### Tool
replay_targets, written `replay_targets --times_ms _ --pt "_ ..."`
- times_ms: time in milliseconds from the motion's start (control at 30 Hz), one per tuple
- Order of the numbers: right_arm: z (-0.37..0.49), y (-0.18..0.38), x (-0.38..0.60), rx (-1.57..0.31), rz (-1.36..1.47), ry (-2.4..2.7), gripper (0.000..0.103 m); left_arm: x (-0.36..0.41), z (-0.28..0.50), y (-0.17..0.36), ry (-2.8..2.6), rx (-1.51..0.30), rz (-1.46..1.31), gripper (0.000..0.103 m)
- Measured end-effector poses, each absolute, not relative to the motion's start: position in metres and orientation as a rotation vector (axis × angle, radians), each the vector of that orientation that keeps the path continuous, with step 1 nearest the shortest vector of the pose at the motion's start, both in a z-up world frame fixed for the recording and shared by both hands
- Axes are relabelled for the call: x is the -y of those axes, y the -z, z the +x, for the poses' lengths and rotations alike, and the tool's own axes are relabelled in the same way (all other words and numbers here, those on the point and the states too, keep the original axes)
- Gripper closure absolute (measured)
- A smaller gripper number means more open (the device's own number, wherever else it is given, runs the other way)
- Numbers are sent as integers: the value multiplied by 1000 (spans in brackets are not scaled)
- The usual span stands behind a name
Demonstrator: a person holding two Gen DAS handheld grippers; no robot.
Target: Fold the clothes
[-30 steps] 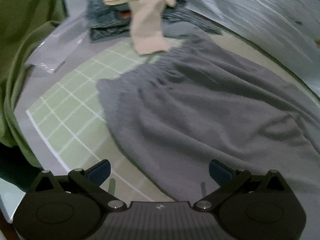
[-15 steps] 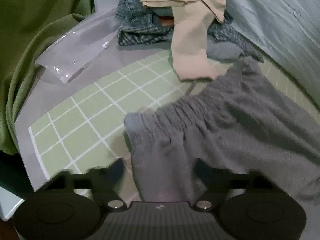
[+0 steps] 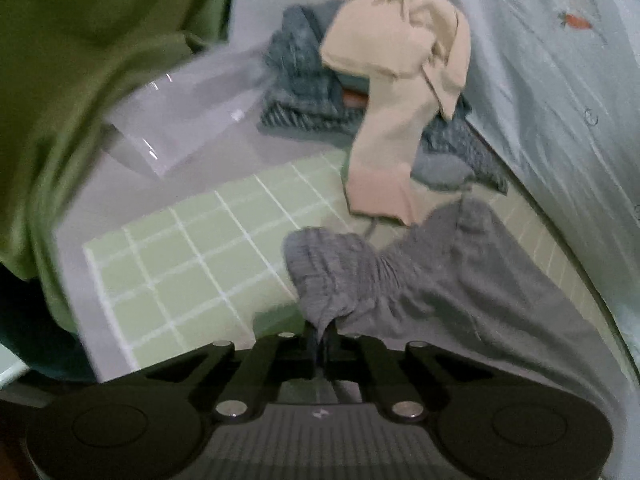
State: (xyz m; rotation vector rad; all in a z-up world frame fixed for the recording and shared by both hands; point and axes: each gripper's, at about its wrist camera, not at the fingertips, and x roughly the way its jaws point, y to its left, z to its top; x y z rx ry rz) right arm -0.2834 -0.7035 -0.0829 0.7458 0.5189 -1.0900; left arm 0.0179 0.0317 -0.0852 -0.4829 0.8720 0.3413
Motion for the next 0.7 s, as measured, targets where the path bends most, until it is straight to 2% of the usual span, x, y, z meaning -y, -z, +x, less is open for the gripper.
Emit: replay_targets --times_ms 233,300,467,700 --pt "-321 0 692 -322 749 985 102 -42 -40 7 -514 -718 -445 100" --pt "-316 -3 698 -297 712 982 102 -44 -39 5 -532 -697 -465 100" --pt "-291 20 732 -271 833 950 102 -36 -24 12 -527 -680 -494 100" --pt "-242 2 760 -225 766 896 102 -18 -3 6 -502 -645 -497 100"
